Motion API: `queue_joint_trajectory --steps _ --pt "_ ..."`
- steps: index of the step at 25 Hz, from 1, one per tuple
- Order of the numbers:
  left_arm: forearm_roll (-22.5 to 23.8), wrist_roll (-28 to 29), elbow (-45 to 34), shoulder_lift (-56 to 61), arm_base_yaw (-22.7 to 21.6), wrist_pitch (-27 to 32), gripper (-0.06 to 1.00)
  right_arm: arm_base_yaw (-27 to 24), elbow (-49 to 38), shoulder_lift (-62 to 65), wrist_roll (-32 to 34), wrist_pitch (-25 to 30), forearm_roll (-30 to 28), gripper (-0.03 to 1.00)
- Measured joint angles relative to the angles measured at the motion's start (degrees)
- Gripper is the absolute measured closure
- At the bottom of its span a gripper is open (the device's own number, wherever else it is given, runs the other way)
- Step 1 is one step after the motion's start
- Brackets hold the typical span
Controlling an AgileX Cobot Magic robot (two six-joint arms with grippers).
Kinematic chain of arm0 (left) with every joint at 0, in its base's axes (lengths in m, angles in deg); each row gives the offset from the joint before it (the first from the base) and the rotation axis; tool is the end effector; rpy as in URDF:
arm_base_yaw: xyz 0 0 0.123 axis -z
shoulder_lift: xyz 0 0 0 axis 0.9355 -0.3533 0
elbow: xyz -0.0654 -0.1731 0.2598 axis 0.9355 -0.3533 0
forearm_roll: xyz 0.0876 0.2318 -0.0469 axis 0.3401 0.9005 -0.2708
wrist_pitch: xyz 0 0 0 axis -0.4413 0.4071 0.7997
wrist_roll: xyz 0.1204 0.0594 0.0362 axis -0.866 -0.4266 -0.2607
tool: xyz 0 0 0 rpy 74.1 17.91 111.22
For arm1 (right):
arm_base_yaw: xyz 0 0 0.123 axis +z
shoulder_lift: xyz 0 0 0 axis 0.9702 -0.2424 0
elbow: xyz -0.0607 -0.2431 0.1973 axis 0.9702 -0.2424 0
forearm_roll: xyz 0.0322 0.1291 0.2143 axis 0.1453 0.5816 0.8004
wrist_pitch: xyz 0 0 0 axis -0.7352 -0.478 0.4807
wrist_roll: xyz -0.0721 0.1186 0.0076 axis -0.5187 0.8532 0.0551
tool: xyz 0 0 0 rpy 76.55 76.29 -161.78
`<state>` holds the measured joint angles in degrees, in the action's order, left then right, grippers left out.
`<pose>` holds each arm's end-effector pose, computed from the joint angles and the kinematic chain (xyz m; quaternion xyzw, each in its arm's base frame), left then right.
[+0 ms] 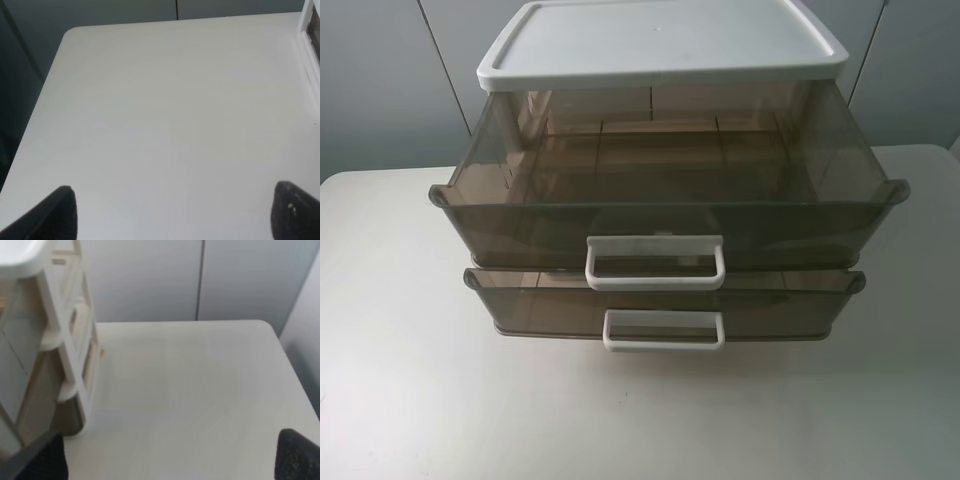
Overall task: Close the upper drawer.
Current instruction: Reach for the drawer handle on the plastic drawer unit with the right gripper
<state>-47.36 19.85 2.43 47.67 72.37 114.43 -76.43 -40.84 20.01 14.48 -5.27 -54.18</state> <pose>0.0017 0.0187 0.2581 -0.0138 0.8523 0.0431 0.5211 0.0239 -0.0020 0.3175 -0.0037 0.8419 -0.0141 0.5395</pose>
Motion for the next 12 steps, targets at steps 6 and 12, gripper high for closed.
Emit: queue_joint_trajectory --steps 6,12 --pt "0.00 0.00 0.00 0.00 0.00 0.00 0.20 9.81 7.80 -17.13 -3.35 -1.99 0.00 0.34" --pt "0.00 0.00 0.00 0.00 0.00 0.00 0.20 23.87 15.98 -33.49 -9.29 -2.76 0.00 0.34"
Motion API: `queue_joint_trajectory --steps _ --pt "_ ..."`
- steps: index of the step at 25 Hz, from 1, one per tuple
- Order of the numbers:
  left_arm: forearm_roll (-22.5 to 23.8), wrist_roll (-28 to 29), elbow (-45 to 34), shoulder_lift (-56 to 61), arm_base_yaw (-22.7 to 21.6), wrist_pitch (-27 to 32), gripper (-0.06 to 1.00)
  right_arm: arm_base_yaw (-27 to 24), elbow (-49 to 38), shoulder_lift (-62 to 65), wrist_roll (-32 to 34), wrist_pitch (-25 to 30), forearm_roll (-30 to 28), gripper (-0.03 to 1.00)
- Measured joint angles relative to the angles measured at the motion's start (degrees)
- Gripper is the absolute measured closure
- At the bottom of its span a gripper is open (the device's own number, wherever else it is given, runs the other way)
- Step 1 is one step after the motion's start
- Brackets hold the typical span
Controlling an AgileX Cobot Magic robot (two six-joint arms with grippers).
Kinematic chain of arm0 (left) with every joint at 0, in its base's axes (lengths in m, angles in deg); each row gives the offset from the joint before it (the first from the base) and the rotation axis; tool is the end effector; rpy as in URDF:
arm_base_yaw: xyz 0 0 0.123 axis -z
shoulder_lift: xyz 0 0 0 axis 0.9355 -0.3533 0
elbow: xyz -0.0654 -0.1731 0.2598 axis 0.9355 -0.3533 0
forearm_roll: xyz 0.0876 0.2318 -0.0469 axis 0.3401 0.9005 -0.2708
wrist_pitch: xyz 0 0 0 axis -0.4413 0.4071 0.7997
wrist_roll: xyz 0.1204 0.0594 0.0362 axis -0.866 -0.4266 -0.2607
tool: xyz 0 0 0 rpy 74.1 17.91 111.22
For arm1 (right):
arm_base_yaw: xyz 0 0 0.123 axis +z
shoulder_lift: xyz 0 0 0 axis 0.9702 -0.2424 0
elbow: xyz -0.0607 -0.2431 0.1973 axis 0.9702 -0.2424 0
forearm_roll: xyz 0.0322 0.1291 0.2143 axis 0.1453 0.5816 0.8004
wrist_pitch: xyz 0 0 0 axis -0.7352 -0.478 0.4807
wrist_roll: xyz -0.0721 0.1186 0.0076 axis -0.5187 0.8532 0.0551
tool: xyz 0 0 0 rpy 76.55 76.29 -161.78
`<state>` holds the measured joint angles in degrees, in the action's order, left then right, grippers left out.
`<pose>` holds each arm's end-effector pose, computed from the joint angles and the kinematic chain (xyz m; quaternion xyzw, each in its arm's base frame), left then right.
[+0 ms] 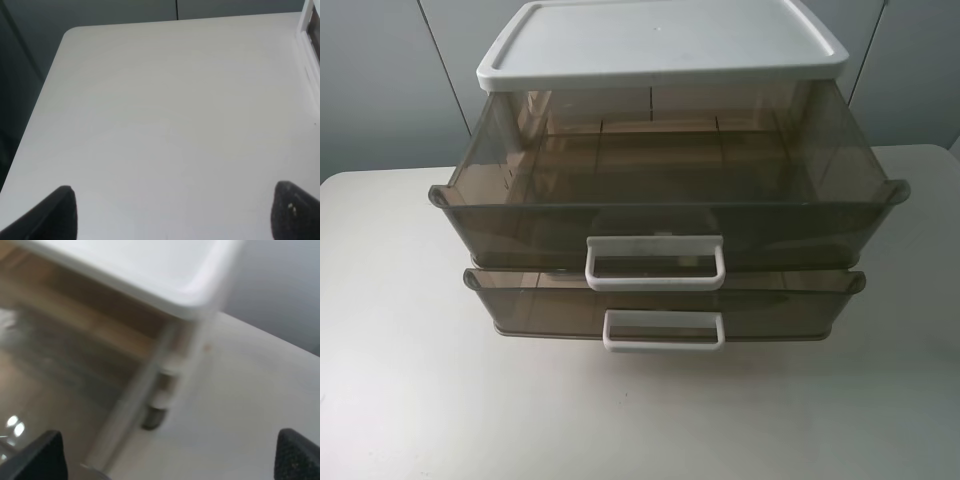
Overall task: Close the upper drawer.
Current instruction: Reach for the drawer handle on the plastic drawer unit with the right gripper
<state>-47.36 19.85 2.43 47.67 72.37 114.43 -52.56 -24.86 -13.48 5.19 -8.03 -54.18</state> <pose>0.0017 0.0187 0.2581 -0.0138 0.8523 0.0431 0.5211 0.1355 0.0568 0.3705 -0.2631 0.8651 0.0417 0.4251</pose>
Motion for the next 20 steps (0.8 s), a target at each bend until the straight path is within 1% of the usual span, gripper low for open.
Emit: queue_joint_trajectory --steps 2,5,9,13,16,18,20 --pt "0.00 0.00 0.00 0.00 0.00 0.00 0.20 5.72 1.96 -3.80 -1.90 0.00 0.00 0.34" --pt "0.00 0.00 0.00 0.00 0.00 0.00 0.20 12.70 4.31 -8.30 -5.23 0.67 0.00 0.34" --pt "0.00 0.00 0.00 0.00 0.00 0.00 0.20 20.79 6.11 -11.67 -8.52 1.56 0.86 0.34" --pt "0.00 0.00 0.00 0.00 0.00 0.00 0.20 28.48 6.87 -13.49 -11.38 1.69 4.09 0.34" --pt "0.00 0.00 0.00 0.00 0.00 0.00 0.20 32.44 7.01 -15.72 -13.46 2.28 8.04 0.34" --pt "0.00 0.00 0.00 0.00 0.00 0.00 0.20 33.95 7.01 -17.57 -15.17 2.93 10.93 0.34" --pt "0.00 0.00 0.00 0.00 0.00 0.00 0.20 34.73 7.01 -19.89 -17.06 3.85 15.07 0.34"
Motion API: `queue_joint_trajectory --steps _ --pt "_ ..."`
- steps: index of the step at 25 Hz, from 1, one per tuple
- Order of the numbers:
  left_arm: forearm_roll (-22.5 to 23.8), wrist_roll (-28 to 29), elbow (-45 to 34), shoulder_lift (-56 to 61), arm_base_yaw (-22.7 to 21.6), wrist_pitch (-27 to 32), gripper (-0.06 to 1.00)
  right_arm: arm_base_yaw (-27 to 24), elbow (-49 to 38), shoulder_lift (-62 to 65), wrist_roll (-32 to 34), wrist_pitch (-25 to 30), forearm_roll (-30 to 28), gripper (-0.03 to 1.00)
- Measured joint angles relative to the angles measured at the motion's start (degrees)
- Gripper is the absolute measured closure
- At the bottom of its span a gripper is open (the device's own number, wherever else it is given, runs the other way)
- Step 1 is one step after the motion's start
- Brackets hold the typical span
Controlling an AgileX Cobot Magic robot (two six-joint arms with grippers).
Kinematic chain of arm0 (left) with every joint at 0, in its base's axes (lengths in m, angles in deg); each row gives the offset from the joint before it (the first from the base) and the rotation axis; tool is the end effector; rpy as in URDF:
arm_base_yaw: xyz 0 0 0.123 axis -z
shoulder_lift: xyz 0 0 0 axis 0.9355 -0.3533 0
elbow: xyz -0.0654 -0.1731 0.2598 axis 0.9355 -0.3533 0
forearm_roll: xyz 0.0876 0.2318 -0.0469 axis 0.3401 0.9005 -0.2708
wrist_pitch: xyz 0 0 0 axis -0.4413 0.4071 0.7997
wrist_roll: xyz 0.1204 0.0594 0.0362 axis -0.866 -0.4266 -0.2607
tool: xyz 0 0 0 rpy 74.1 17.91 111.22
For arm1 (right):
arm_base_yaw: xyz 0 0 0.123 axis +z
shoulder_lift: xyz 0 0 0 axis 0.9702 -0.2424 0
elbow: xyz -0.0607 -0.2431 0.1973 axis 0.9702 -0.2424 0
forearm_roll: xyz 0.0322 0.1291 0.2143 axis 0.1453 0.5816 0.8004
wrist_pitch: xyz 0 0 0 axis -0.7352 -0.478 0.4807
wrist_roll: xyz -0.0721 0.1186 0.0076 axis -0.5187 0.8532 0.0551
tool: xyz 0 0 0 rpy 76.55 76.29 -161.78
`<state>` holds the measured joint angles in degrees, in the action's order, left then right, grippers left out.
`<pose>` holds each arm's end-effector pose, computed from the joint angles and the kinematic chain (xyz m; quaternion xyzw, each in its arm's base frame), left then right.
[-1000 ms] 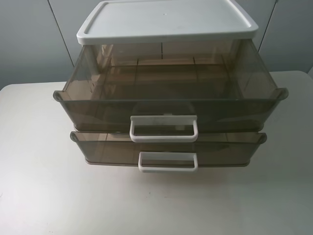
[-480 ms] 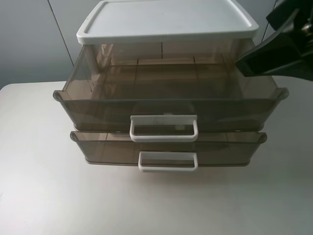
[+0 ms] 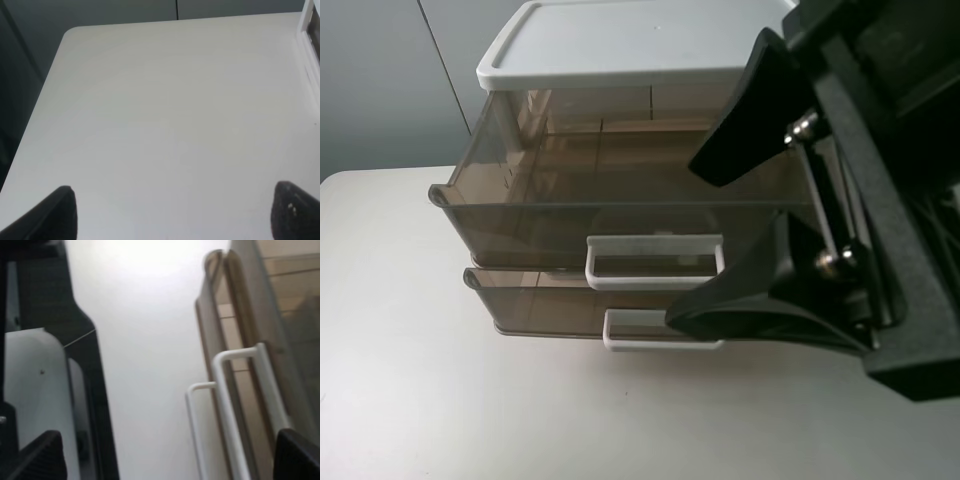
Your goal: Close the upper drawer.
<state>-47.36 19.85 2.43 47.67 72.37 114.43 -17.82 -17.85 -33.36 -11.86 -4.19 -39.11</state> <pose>0.0017 0.0187 0.2581 -0.0138 0.8523 0.0431 0.5211 0.0951 0.2080 0.3443 -0.6206 0.7191 0.1921 0.2467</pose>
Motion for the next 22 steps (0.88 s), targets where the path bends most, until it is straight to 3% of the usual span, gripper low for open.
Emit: queue_joint_trajectory --steps 4,13,22 --pt "0.00 0.00 0.00 0.00 0.00 0.00 0.20 0.07 0.00 -4.16 -1.55 1.59 2.96 0.34" --pt "0.00 0.00 0.00 0.00 0.00 0.00 0.20 0.07 0.00 -11.23 -1.45 1.41 2.11 0.34" --pt "0.00 0.00 0.00 0.00 0.00 0.00 0.20 0.11 0.00 -14.02 9.06 -3.74 -16.23 0.34"
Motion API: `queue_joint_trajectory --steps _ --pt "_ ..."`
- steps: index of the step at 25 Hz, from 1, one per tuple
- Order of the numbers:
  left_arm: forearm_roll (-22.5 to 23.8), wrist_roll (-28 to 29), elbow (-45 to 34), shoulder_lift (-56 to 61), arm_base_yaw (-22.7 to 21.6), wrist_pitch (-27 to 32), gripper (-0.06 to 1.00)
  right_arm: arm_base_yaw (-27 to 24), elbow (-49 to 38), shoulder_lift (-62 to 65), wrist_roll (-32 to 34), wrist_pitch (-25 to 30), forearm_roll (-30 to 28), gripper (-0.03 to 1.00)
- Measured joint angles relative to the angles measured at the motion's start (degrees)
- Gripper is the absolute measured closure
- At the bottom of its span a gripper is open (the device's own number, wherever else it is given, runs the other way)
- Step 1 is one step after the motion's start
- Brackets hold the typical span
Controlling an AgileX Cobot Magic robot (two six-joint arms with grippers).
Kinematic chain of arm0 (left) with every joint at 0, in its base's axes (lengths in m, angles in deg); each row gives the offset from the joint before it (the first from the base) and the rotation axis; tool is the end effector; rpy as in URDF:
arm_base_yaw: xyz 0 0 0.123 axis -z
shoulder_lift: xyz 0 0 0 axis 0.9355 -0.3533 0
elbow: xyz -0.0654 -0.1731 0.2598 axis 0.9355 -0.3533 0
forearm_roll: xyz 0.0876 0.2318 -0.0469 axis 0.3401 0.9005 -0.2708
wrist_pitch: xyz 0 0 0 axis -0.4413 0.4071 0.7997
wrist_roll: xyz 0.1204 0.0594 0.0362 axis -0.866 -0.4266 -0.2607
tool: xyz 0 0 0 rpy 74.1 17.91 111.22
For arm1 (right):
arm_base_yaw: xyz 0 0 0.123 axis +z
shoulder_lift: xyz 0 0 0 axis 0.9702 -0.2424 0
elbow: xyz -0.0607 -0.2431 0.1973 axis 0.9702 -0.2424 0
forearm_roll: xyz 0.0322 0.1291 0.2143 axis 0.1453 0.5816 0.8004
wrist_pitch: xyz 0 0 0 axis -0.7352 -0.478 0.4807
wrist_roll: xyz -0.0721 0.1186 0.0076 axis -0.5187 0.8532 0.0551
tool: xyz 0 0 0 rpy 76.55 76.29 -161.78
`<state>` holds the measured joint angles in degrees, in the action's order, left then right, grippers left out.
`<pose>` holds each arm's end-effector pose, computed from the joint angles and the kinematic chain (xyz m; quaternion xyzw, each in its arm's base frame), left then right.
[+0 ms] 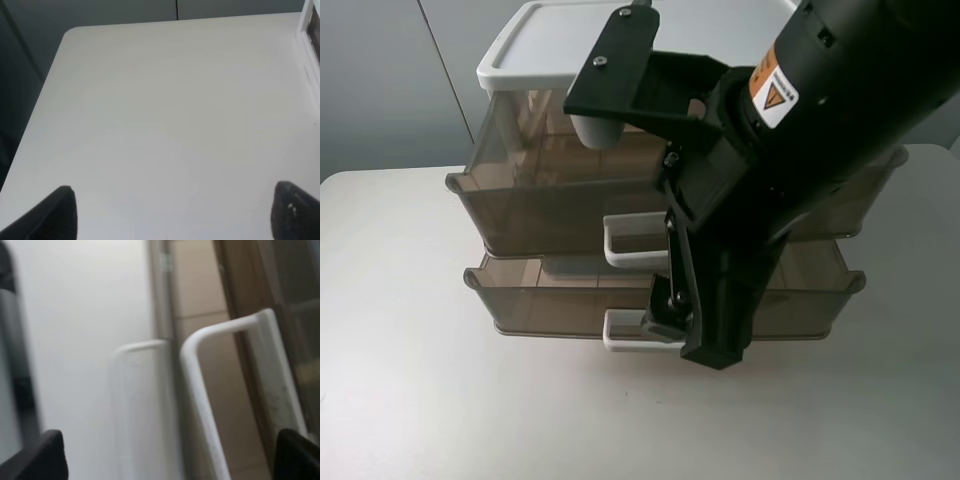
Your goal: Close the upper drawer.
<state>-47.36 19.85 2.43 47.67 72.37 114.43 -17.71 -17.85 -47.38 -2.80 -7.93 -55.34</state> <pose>0.0017 0.0187 0.2581 -0.0138 0.8523 0.0431 0.5211 0.1514 0.2372 0.2826 -0.6115 0.7642 0.0548 0.1974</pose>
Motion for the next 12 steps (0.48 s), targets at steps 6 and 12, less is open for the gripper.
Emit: queue_joint_trajectory --steps 6,12 --pt "0.00 0.00 0.00 0.00 0.00 0.00 0.20 0.00 0.52 0.00 6.49 -2.79 -11.18 0.34" --pt "0.00 0.00 0.00 0.00 0.00 0.00 0.20 0.53 6.69 0.00 5.95 2.93 -8.09 0.34"
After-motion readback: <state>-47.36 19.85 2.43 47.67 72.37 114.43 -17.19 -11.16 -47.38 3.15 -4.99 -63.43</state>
